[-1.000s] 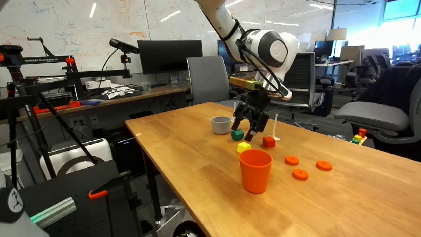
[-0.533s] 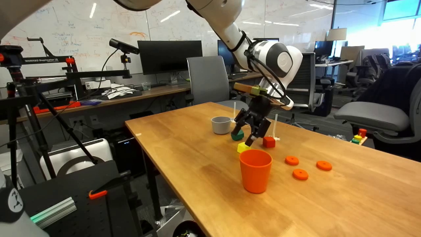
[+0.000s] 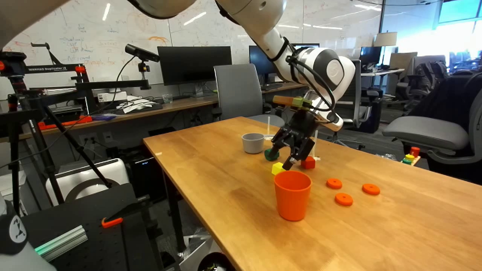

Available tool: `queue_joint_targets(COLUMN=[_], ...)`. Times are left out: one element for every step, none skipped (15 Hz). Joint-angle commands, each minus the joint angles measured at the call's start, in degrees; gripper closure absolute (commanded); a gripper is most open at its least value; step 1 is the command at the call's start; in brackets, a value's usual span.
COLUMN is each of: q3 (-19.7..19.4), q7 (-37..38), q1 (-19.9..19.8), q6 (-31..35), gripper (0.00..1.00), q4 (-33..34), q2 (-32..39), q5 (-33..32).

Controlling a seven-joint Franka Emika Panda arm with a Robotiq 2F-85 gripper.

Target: Put the yellow, green and orange objects in the scoop

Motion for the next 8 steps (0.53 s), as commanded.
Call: queue_joint_targets(q3=[-1.24,-1.3,-1.31,-1.12,-0.93,-0.74,-0.62,-0.39], q7=[1.22,1.41,1.73,1.93,2.13,2.3,2.33,2.32], q1=[1.1,1.44,1.76,1.9,2.06,2.23,2.43,2.43], q6=[-0.23,0.85,1.89,2.88,3.96,4.76,5.55,6.08], gripper=[0.0,0.0,0.0,0.0,0.0,0.0,0.0,0.0], q4=[2.96,2.85,2.84,2.83,2.72,2.56,2.45,2.2], q2=[1.03,1.04,1.19,1.42,1.63,1.9,2.16,2.46], q5=[-1.13,-1.39,-1.57,-1.45,-1.21,-0.92,-0.81,-0.39])
